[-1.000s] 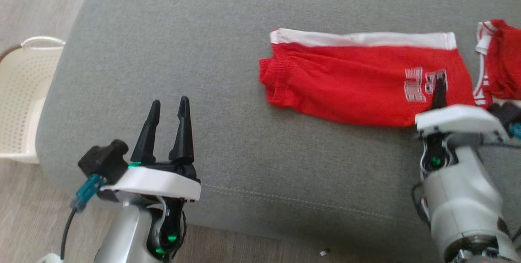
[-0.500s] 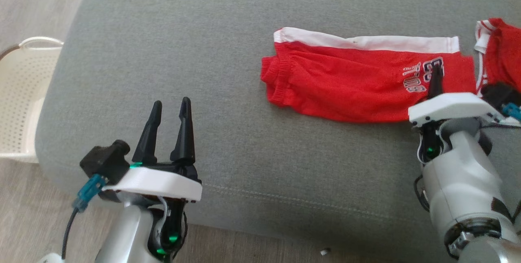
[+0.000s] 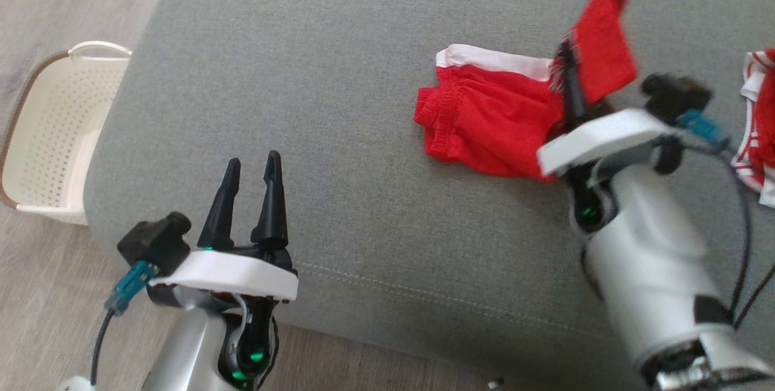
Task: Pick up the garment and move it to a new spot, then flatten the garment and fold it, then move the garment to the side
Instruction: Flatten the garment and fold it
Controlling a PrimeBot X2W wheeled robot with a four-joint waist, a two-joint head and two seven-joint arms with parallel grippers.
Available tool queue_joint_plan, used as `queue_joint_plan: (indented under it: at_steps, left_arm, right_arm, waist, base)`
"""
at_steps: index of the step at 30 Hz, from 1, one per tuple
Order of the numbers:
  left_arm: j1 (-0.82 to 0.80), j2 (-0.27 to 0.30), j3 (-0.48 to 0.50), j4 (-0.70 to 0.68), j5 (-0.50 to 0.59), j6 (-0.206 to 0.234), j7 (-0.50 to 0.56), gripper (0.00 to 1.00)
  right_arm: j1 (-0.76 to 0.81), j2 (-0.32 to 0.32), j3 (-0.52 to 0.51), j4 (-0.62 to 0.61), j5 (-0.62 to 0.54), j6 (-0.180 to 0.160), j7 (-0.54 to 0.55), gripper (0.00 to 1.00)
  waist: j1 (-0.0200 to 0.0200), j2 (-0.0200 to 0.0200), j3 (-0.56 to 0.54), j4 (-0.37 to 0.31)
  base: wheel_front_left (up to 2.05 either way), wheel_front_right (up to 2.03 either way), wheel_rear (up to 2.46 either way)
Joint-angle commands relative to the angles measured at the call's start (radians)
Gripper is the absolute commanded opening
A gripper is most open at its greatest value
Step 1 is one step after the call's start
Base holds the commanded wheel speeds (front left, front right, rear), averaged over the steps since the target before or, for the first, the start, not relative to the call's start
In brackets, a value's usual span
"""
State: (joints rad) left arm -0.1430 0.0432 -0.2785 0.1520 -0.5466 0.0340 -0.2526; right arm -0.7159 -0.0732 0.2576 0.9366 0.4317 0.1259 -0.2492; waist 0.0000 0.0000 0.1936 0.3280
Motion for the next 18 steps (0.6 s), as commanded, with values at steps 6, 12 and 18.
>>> queue_joint_plan:
  at_steps: [6, 12, 18]
  left_arm:
    - [-0.016, 0.007, 0.029, -0.031, 0.008, -0.002, -0.009, 1.00]
    - [-0.016, 0.007, 0.022, -0.032, 0.006, 0.000, -0.009, 1.00]
    - [-0.017, 0.007, 0.013, -0.033, 0.001, 0.001, -0.009, 1.00]
  right_arm:
    - [0.057, 0.023, 0.173, -0.117, 0.034, 0.005, 0.014, 0.00]
    - [0.064, 0.023, 0.205, -0.122, 0.028, 0.005, 0.018, 0.00]
    - [0.053, 0.023, 0.237, -0.096, 0.002, 0.005, 0.019, 0.42]
  waist:
    - [0.0000, 0.0000, 0.002, 0.012]
    - [0.0000, 0.0000, 0.006, 0.021]
    - [0.0000, 0.0000, 0.018, 0.037]
  base:
    - [0.00, 0.00, 0.00]
    - [0.00, 0.00, 0.00]
    - [0.00, 0.00, 0.00]
